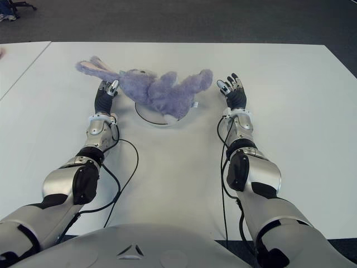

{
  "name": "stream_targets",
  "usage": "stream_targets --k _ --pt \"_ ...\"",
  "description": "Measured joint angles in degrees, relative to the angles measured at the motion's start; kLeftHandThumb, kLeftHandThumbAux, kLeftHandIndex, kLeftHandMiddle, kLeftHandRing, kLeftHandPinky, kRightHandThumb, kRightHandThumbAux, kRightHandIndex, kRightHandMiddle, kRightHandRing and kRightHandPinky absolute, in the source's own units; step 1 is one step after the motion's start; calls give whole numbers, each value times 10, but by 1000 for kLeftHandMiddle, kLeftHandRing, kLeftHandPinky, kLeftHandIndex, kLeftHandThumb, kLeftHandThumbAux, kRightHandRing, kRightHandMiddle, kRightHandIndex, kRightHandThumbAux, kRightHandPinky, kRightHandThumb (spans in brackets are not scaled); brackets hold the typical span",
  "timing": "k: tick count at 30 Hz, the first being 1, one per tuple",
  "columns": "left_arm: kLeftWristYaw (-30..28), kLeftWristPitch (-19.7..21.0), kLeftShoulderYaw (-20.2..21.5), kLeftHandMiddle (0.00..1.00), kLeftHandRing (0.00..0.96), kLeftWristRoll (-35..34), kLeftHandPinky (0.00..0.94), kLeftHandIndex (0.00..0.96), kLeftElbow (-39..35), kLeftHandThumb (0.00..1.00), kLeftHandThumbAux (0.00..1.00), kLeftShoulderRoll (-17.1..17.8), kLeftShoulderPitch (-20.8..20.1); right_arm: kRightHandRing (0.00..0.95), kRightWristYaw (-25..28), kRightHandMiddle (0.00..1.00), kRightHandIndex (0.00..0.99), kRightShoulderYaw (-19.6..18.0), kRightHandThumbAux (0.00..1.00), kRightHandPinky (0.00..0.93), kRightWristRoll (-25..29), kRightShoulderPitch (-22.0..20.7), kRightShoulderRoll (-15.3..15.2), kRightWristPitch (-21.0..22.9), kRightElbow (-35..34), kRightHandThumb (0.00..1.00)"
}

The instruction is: Put the doll into the plate.

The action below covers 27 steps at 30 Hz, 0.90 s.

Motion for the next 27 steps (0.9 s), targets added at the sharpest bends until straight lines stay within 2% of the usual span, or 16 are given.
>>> stream_targets --k 15,27 --pt "-5 0 4 131 99 -7 48 111 0 0 456 0 0 0 -33 24 16 13 764 0 -19 19 16 -32 -14 0" --pt "-5 0 -3 118 88 -2 47 99 0 0 465 1 0 36 -65 49 36 36 790 79 -46 37 17 -58 -22 0"
